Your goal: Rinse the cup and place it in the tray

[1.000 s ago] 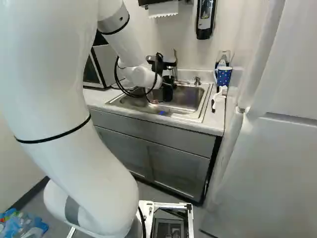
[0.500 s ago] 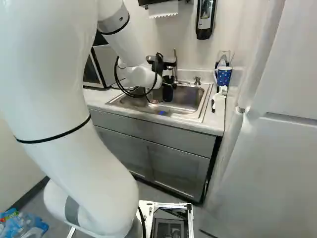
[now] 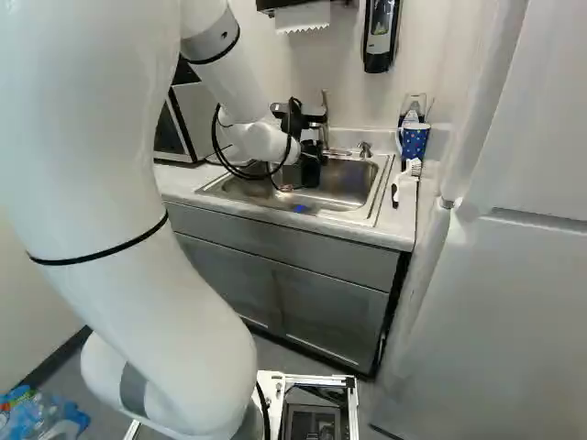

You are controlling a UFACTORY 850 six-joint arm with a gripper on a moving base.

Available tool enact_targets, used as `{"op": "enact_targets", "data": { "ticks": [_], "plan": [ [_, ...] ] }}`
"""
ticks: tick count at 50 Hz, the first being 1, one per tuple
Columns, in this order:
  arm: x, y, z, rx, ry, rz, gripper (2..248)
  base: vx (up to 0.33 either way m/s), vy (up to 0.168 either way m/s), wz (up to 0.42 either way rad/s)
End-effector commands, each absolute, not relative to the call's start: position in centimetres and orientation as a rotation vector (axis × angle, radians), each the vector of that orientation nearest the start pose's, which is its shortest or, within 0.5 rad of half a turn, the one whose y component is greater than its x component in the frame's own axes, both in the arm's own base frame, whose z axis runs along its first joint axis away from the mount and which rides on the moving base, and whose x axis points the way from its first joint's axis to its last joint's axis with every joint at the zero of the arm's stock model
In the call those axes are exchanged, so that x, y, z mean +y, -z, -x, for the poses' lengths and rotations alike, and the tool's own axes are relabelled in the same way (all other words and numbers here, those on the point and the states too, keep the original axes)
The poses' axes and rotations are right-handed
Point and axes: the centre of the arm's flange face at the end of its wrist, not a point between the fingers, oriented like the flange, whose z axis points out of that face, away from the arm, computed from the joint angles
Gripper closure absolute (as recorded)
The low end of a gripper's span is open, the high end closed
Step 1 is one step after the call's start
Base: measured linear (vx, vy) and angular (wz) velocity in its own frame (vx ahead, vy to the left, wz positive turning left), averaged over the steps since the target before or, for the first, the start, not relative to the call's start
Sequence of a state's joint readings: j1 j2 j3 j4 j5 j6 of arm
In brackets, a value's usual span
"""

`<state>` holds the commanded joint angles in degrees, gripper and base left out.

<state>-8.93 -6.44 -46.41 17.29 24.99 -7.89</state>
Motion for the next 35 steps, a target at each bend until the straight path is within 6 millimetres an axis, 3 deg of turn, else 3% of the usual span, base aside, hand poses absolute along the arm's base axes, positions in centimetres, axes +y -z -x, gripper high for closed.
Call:
{"op": "enact_targets", "data": {
  "ticks": [18,35],
  "plan": [
    [-8.7,-48.2,-50.4,0.501,1.722,2.716,124,0.000,0.000,0.000],
    [-6.6,-48.2,-50.2,0.442,1.711,2.707,124,0.000,0.000,0.000]
  ]
}}
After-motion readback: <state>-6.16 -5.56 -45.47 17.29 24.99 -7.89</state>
